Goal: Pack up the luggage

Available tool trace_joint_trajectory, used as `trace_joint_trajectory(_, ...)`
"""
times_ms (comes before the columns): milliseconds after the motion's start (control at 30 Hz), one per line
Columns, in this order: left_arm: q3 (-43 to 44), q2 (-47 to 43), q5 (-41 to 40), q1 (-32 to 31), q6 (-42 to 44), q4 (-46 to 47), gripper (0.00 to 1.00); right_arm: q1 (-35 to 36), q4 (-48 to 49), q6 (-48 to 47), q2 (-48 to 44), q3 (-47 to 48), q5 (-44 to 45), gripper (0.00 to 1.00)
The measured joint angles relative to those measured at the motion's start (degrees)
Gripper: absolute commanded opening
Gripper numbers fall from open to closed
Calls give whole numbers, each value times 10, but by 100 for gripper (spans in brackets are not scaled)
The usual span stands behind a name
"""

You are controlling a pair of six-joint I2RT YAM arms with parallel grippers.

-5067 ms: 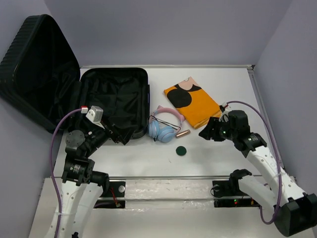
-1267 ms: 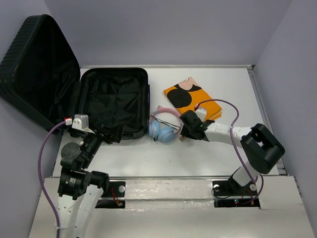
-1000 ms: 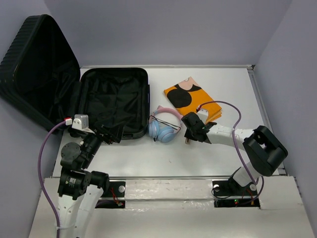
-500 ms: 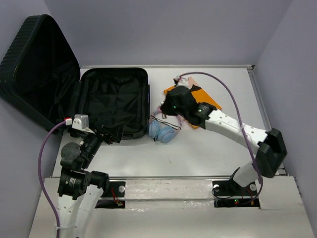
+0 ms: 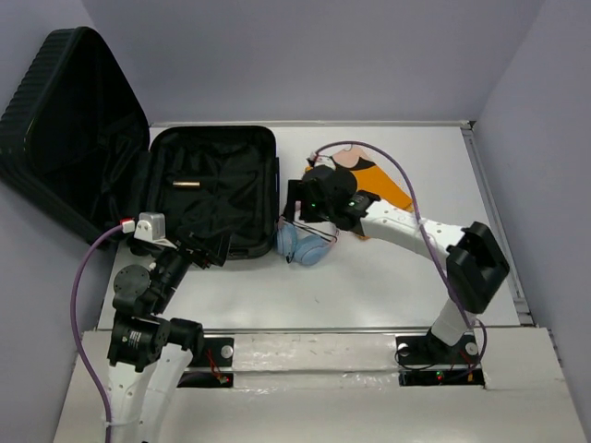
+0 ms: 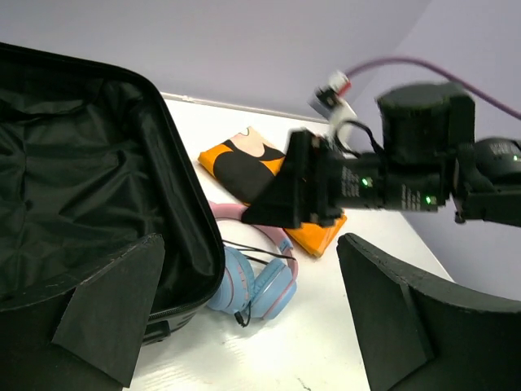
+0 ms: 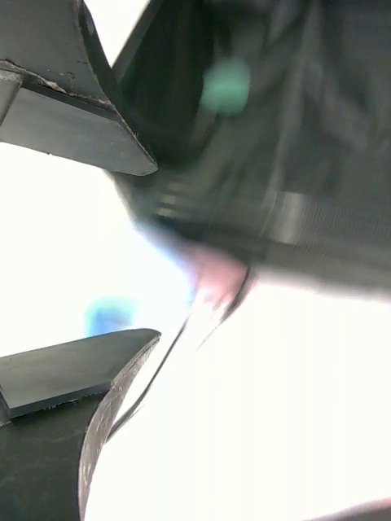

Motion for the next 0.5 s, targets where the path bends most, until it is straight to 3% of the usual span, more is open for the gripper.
trace_joint_trajectory(167,0,0,0,0,0,0,99,-67,-14,24,-116,-193,62,84)
trace_joint_trajectory(300,0,0,1,0,0,0,99,-112,-21,39,-134,-256,89,84)
trace_joint_trajectory(367,0,1,2,0,0,0,99,-118,-21,42,-115,-260,91,81)
trace_joint_trajectory(500,0,1,2,0,0,0,99,-116,-8,48,-56,-252,86,63)
